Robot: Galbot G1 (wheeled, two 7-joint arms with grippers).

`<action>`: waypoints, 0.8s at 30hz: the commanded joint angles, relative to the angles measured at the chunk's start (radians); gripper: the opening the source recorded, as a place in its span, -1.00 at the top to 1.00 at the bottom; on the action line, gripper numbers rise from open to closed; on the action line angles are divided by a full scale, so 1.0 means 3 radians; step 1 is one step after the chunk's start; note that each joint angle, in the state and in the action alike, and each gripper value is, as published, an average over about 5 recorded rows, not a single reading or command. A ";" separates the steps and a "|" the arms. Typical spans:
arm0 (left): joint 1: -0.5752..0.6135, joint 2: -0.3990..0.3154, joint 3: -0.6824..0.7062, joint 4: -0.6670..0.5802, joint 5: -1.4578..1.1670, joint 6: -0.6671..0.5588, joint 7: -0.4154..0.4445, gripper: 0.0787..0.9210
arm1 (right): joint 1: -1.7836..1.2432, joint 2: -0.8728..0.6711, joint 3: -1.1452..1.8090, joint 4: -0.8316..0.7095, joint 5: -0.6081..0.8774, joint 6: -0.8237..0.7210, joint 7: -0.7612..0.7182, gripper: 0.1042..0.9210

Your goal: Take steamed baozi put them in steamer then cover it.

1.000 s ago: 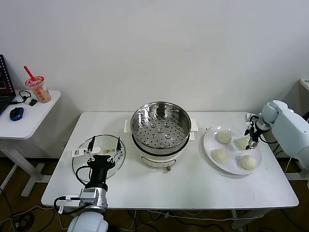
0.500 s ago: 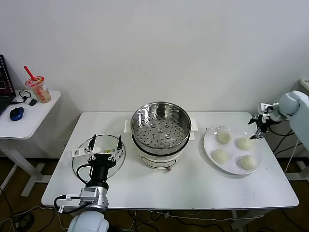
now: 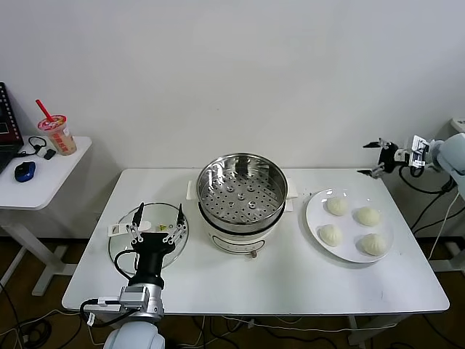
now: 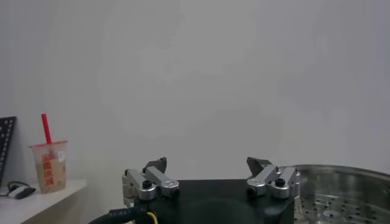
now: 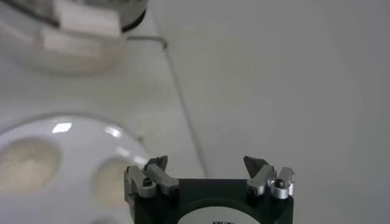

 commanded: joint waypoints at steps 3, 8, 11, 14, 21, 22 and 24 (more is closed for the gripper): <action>0.0086 -0.0067 0.0038 -0.0043 0.0102 -0.0035 0.0000 -0.77 | -0.2397 0.0496 0.2690 0.1768 0.0595 -0.0218 0.1627 -0.76; 0.0160 -0.0125 0.0047 -0.0056 0.0190 -0.0093 -0.0003 -0.77 | -0.3035 0.1020 0.3144 0.2153 0.0648 0.0055 0.1930 -0.76; 0.0182 -0.0155 0.0042 -0.0057 0.0226 -0.0124 -0.0009 -0.77 | -0.3297 0.1335 0.3372 0.2307 0.0636 0.0254 0.2045 -0.76; 0.0188 -0.0183 0.0047 -0.0056 0.0246 -0.0126 -0.0014 -0.77 | -0.3532 0.1680 0.3526 0.2435 0.0637 0.0438 0.2115 -0.76; 0.0235 -0.0214 0.0060 -0.0049 0.0268 -0.0159 -0.0028 -0.77 | -0.4065 0.2226 0.3644 0.2553 0.0695 0.0869 0.2169 -0.76; 0.0241 -0.0221 0.0058 -0.0045 0.0267 -0.0165 -0.0030 -0.77 | -0.4128 0.2279 0.3652 0.2567 0.0717 0.0926 0.2174 -0.76; 0.0255 -0.0235 0.0057 -0.0038 0.0265 -0.0178 -0.0036 -0.77 | -0.4270 0.2384 0.3666 0.2588 0.0758 0.1047 0.2170 -0.76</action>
